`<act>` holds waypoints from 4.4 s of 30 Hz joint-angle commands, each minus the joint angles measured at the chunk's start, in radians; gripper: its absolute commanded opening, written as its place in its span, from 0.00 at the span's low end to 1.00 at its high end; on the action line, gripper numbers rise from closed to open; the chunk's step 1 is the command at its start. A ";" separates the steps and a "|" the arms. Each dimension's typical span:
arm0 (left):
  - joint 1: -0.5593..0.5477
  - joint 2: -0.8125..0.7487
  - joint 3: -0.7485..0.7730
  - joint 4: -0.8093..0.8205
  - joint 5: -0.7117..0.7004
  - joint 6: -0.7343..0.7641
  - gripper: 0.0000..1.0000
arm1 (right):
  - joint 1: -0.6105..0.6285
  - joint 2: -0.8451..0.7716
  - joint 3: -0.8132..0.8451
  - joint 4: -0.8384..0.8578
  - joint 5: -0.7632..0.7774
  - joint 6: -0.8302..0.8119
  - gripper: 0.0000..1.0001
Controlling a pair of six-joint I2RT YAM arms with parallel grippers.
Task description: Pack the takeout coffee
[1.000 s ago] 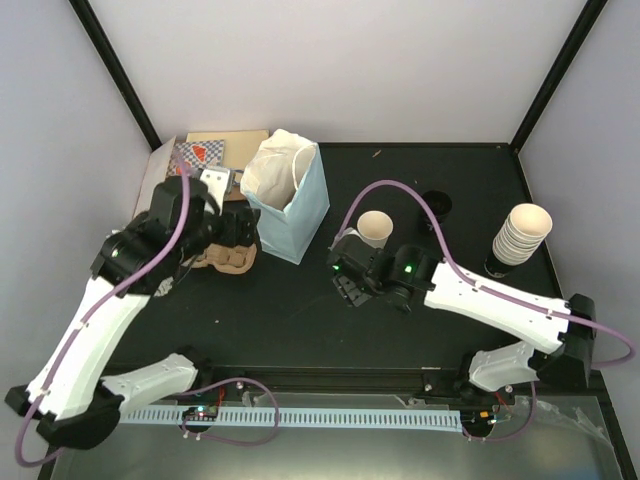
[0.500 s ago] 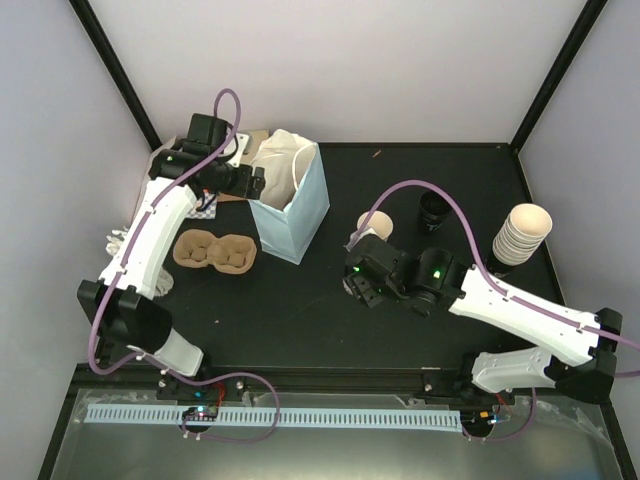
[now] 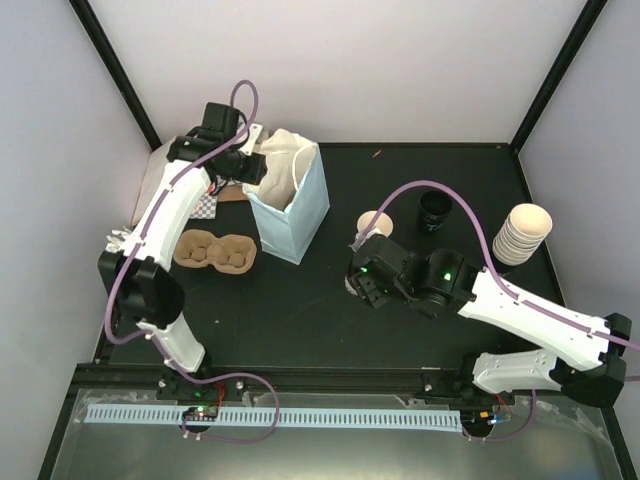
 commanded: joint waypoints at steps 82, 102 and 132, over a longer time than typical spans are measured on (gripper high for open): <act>-0.488 -0.620 -0.559 0.145 -0.133 0.149 0.02 | -0.024 -0.395 0.064 0.066 -0.132 -0.189 0.51; -0.509 -0.597 -0.537 0.143 -0.107 0.110 0.02 | -0.021 -0.319 0.052 0.233 -0.333 -0.258 0.49; -0.513 -0.584 -0.531 0.151 -0.074 0.042 0.02 | 0.086 -0.151 0.088 0.242 -0.091 -0.257 0.45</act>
